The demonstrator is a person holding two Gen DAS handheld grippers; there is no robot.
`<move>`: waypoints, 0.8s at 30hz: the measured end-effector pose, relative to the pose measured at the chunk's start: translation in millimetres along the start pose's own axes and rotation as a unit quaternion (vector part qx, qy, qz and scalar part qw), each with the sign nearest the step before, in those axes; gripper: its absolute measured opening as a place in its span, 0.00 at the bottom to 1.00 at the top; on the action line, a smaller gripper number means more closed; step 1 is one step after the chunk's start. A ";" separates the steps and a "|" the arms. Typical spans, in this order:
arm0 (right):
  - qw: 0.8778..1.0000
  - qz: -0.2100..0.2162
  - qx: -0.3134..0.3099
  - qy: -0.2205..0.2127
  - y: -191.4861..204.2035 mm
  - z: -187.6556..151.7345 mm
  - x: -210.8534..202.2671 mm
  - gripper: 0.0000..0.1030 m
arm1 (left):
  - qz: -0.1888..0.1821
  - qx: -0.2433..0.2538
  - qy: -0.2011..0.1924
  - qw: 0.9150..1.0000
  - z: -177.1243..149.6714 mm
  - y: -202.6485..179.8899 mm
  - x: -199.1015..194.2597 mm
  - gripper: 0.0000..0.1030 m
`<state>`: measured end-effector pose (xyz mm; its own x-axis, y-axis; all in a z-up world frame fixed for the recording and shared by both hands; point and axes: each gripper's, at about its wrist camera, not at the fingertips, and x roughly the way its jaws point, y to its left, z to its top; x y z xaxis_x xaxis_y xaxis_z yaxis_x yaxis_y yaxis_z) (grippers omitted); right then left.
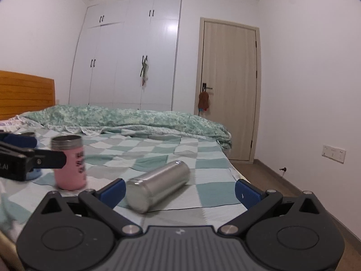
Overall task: Flip cup upright
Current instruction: 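Move the right tool toward the lying silver bottle and lower over it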
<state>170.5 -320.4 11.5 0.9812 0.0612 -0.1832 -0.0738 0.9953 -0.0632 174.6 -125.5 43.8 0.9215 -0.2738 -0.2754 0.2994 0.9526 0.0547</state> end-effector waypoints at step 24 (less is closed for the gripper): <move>0.985 0.057 -0.023 0.159 -101.9 8.1 151.6 1.00 | -0.062 0.031 0.349 0.934 31.2 -45.9 248.8 0.61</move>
<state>328.2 -411.9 -2.0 0.8614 0.1374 -0.4890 -0.1951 0.9784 -0.0687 397.8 -241.5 2.6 0.4988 -0.2066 -0.8417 0.4270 0.9037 0.0312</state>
